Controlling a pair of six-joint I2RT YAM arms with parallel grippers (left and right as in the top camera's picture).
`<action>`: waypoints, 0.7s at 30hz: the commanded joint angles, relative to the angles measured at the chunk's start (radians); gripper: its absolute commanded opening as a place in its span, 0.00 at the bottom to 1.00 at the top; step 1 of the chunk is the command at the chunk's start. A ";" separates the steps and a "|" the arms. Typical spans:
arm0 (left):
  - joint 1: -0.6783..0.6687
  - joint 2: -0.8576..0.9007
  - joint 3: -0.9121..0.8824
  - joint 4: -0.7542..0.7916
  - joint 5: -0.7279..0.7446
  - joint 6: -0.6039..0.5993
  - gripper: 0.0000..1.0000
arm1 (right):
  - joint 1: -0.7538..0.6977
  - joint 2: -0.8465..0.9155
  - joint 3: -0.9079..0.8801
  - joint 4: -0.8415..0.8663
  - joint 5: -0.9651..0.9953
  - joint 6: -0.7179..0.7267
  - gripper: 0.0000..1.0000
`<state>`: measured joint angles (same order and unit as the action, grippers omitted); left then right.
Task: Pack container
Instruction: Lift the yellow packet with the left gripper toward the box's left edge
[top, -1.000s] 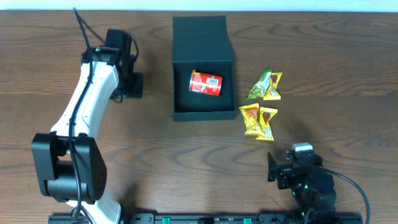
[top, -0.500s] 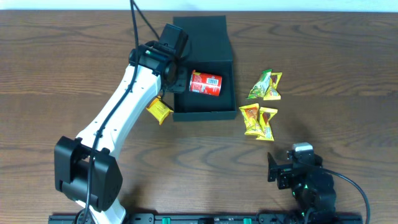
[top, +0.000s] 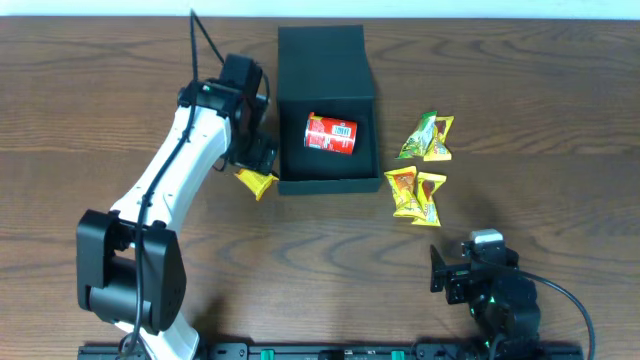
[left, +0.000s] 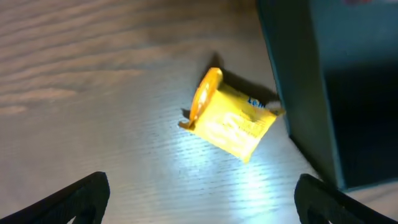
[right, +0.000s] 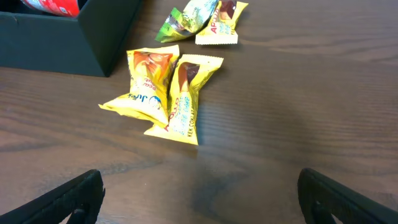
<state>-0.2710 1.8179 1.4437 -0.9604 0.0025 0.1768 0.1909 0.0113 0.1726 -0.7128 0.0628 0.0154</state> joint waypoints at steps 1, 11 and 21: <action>0.003 0.010 -0.067 0.029 0.017 0.228 0.96 | -0.008 -0.005 -0.012 -0.002 0.004 0.011 0.99; 0.003 0.010 -0.191 0.219 0.018 0.440 0.95 | -0.008 -0.005 -0.012 -0.002 0.004 0.011 0.99; 0.003 0.010 -0.270 0.339 0.091 0.479 0.95 | -0.008 -0.005 -0.012 -0.002 0.004 0.011 0.99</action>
<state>-0.2710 1.8183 1.1988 -0.6247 0.0719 0.6331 0.1909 0.0113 0.1726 -0.7128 0.0628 0.0154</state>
